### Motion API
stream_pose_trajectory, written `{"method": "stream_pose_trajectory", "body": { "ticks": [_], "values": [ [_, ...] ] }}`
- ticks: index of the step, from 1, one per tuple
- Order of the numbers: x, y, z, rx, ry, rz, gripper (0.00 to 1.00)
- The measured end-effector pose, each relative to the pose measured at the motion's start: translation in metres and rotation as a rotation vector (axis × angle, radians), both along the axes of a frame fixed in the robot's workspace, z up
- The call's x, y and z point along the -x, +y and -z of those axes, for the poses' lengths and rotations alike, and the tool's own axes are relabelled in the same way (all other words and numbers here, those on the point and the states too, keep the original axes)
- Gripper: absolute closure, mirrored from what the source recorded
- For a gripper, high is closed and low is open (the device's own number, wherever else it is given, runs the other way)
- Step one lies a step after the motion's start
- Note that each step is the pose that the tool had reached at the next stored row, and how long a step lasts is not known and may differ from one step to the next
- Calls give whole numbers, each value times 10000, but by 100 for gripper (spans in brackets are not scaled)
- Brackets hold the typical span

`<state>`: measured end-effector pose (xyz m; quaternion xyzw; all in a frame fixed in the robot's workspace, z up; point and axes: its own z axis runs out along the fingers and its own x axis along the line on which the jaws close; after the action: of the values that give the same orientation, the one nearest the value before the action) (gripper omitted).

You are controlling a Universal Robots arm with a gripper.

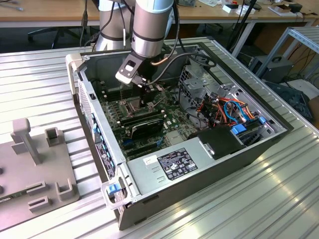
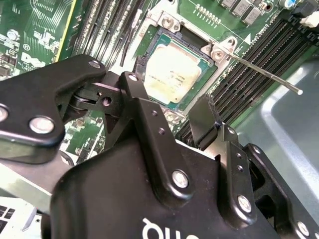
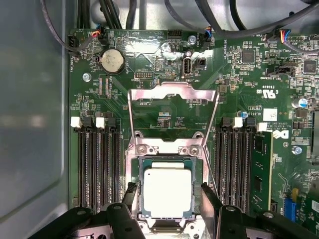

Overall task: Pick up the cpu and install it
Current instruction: 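Place the cpu into insertion slot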

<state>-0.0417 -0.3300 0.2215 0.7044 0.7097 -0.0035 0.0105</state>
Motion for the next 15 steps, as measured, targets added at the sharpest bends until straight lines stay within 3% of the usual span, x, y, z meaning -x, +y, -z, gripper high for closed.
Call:
{"method": "stream_pose_trajectory", "body": {
  "ticks": [10,15],
  "values": [
    [2,-1,-3,0,0,0,38],
    [2,0,-50,1,1,0,38]
  ]
}}
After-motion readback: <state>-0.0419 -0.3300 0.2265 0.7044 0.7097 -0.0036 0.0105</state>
